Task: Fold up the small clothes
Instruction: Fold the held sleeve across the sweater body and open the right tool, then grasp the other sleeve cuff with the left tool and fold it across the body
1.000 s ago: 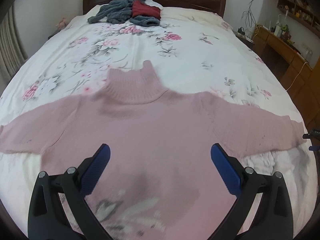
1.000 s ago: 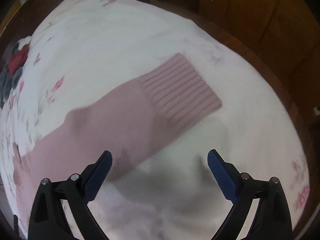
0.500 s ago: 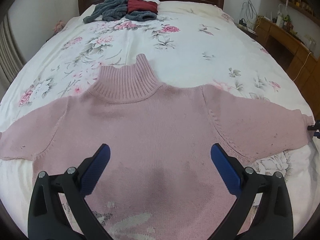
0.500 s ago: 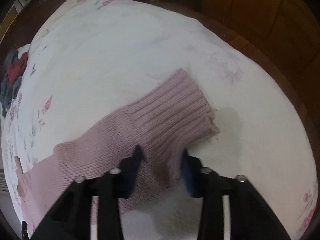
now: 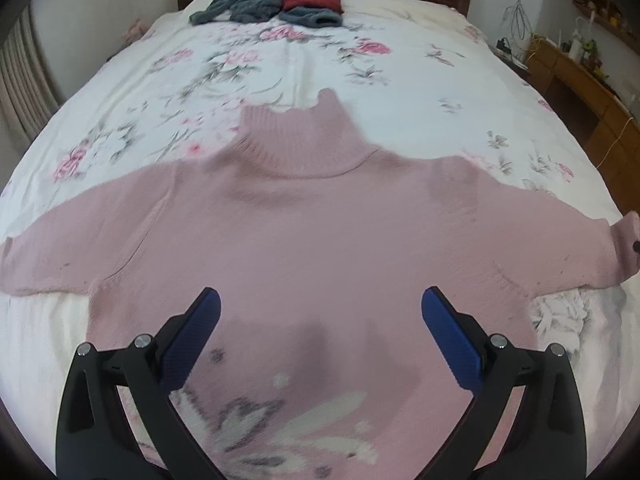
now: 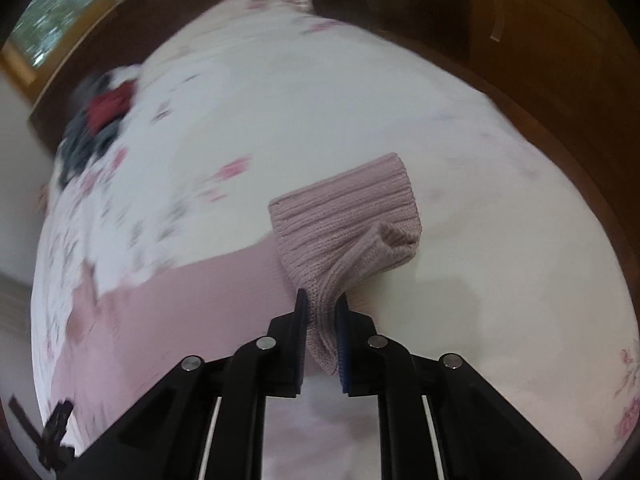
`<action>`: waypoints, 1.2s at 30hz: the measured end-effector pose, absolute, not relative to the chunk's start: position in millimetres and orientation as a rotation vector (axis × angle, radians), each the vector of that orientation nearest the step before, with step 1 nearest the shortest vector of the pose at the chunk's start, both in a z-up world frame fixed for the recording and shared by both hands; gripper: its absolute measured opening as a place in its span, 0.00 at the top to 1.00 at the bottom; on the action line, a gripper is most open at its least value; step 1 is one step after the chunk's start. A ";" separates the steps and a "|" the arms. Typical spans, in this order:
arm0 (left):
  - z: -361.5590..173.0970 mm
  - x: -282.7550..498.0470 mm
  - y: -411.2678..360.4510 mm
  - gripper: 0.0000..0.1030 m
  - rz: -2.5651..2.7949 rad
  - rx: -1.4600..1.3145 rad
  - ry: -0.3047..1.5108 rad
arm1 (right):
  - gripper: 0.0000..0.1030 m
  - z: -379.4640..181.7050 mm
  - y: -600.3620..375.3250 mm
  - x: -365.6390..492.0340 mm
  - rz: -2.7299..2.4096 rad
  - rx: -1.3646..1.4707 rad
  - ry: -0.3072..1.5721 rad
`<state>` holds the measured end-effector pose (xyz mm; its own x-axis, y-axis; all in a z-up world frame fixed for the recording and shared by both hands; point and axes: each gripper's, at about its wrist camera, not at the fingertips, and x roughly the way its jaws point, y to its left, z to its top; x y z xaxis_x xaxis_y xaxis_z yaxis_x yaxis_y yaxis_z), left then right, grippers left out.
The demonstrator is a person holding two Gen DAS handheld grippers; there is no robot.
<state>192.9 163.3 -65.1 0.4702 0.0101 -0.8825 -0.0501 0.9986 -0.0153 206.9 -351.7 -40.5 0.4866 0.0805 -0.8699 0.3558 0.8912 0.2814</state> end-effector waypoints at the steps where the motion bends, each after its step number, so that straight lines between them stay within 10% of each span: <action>1: -65.5 190.9 167.2 0.03 0.045 -0.032 1.084 | 0.88 -37.9 -339.2 208.5 -0.145 0.453 1.055; 20: -61.7 171.8 236.9 0.03 0.077 -0.076 1.130 | 0.88 -48.7 -36.3 246.8 0.265 0.179 1.103; 36: -67.4 179.0 253.1 0.03 -0.063 -0.266 1.135 | 0.76 -87.2 27.2 221.9 0.478 0.034 1.193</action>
<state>179.0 253.1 -67.4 0.4238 -0.1842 -0.8868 -0.0851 0.9667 -0.2414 221.9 27.2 -87.2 0.2821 0.3742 -0.8834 -0.3390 0.9003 0.2731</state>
